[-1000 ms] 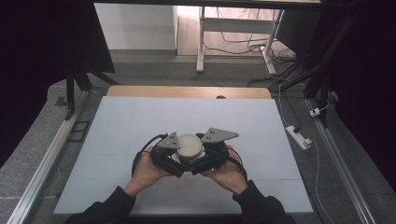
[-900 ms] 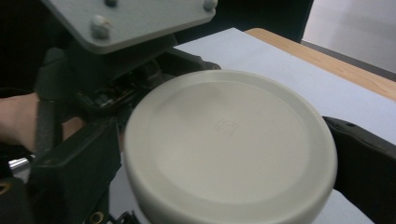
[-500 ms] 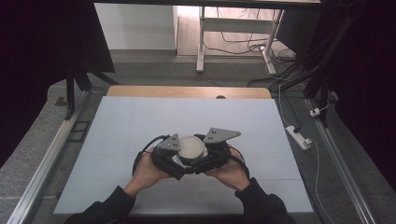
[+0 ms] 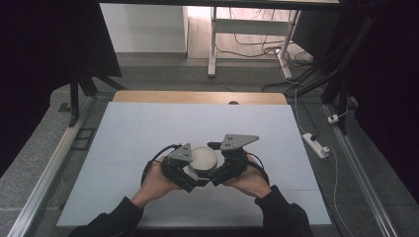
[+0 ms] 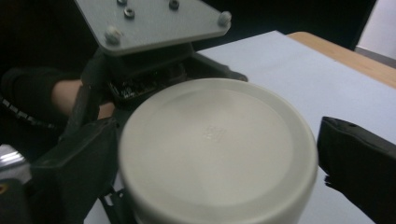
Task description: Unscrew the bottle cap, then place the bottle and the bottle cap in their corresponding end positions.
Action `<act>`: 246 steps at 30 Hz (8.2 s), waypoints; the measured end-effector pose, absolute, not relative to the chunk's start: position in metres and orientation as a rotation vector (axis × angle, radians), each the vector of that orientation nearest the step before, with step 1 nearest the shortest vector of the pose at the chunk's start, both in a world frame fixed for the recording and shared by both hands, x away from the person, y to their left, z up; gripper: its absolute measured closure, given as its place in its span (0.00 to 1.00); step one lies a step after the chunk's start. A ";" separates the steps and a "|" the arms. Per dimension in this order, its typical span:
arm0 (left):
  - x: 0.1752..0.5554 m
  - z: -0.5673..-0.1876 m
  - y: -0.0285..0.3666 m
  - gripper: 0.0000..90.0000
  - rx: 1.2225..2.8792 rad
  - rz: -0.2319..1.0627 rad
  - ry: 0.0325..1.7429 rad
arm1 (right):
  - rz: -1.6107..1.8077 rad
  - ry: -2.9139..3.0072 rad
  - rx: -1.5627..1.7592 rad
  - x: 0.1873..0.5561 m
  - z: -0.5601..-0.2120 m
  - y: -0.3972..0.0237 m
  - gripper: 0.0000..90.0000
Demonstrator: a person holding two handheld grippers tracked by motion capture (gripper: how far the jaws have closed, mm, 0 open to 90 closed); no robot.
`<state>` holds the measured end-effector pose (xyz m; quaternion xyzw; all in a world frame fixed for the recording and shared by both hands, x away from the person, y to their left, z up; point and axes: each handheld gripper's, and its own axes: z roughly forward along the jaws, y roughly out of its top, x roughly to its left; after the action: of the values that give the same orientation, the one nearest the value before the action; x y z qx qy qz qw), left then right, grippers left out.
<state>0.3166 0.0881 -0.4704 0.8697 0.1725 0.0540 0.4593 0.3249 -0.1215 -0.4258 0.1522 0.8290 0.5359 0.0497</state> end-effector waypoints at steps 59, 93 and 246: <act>0.320 -0.474 0.091 0.08 2.177 0.112 0.344 | 1.651 2.499 0.380 0.320 -0.418 -0.130 0.08; 0.342 -0.472 0.106 0.08 2.126 0.182 0.459 | 1.653 2.447 0.412 0.294 -0.417 -0.146 0.08; 0.401 -0.506 0.118 0.00 2.055 0.186 0.591 | 1.371 2.641 0.513 0.305 -0.525 -0.115 0.00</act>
<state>0.4005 0.1180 -0.5065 0.8414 0.2420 0.0763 0.4772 0.3049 -0.1148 -0.5246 0.1696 0.8731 0.4530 0.0609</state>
